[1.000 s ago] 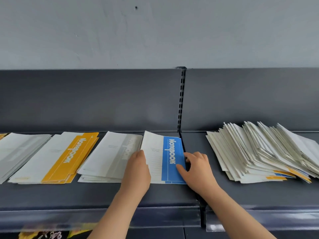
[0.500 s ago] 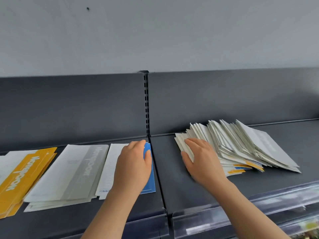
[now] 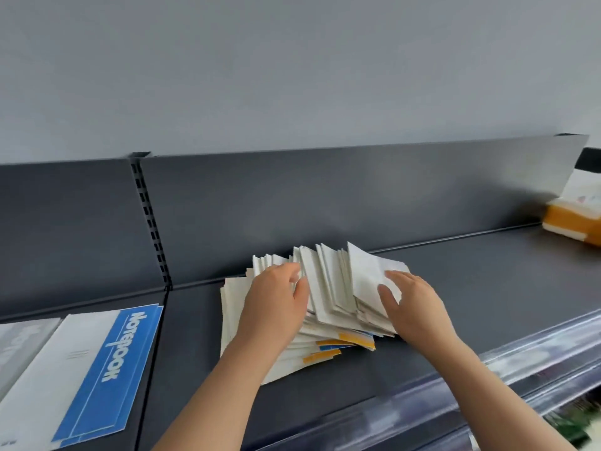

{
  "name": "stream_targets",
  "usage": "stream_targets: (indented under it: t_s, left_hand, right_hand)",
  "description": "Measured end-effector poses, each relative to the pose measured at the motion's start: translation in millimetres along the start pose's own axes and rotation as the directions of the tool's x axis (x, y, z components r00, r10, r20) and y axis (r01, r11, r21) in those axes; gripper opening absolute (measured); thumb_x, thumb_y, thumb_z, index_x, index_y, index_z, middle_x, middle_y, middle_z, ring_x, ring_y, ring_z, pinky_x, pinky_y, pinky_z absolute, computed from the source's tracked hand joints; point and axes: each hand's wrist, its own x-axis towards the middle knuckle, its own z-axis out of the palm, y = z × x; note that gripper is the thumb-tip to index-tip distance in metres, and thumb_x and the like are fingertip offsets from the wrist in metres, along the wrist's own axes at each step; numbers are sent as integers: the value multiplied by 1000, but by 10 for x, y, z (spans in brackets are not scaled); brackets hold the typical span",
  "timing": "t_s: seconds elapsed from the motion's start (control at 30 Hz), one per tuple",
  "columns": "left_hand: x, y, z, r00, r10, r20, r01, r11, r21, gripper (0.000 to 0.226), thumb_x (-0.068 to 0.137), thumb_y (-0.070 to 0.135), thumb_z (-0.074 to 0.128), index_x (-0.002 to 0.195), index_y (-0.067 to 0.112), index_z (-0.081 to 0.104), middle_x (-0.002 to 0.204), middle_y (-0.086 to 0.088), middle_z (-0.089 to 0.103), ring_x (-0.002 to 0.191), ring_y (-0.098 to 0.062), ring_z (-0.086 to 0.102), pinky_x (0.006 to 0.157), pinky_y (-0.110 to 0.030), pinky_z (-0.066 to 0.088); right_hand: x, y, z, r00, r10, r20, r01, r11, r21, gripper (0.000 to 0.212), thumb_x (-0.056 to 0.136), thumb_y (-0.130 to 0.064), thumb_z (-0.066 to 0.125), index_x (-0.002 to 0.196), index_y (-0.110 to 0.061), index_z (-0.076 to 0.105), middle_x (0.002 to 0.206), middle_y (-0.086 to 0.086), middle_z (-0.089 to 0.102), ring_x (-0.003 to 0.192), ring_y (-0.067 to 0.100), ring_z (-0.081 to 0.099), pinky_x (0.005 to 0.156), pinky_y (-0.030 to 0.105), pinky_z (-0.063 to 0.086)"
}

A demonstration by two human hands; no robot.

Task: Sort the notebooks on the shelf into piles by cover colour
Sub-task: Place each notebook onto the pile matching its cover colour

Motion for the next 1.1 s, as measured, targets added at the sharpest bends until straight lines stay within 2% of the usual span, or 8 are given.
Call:
stream_targets:
  t_s: [0.2,0.3,0.43,0.57,0.67,0.87,1.03,1.1]
  left_hand:
    - [191,310,525,989,-80,127,91,992,-83,11,93,31,47,85,25,43,82,4,50,74,-14,46,71,-28,43]
    - [271,360,630,972,-180,151,193,978,-75,17,90,42,52,92,26,59,88,4,59,79,-13,54,76,-32,50]
    - [334,402,635,949,-273,156,284,958,-51,27,86,29,61,71,7,57,62,1,55,55,-14,48,50,-27,37]
    - [288,394,589,938,-334,95,342,936,-88,15,90,16,53,86,1,56,72,2,58,58,-10,50,45,-21,32]
    - [244,402,567,926,-373,62,378,917,-130,8,93,17,48,93,12,54,95,2,63,75,-11,59,46,-19,37]
    - [194,404,604,920,-387,57,391,907,-156,10,93,18,50,101,15,54,106,4,64,84,-11,61,50,-19,44]
    - [139,426,608,930,-366,39,368,919,-142,11,92,20,56,102,16,57,104,5,66,83,-9,61,52,-18,44]
    - [99,431,602,939,-343,15,340,925,-172,13,93,18,56,105,18,59,105,7,65,84,-7,60,55,-18,45]
  right_hand:
    - [96,601,76,987,69,145,-67,998,-18,28,91,-29,43,71,-10,46,76,5,56,78,29,50,71,34,37]
    - [69,655,96,973,-140,184,130,990,61,22,96,-27,42,85,-13,55,90,-1,60,86,19,53,101,26,31]
    - [41,598,51,929,-312,199,255,929,268,30,98,-29,44,123,-20,58,126,-22,53,119,-4,43,111,13,9]
    - [86,758,107,977,-190,102,162,959,231,17,95,-22,44,93,-12,58,94,-2,63,90,16,53,108,30,31]
    - [111,835,151,993,-81,83,67,986,155,22,93,-15,38,72,-11,44,71,1,51,68,18,46,115,34,22]
    - [57,757,82,970,-216,109,191,960,203,27,96,-10,38,105,-7,63,113,2,64,110,18,50,110,7,-2]
    - [16,694,18,943,-308,122,265,922,281,31,98,-16,40,122,-19,60,121,-18,56,106,-11,37,118,27,15]
    - [20,694,16,956,-274,107,232,927,296,25,98,-18,41,111,-14,63,109,-8,63,94,-1,42,110,31,31]
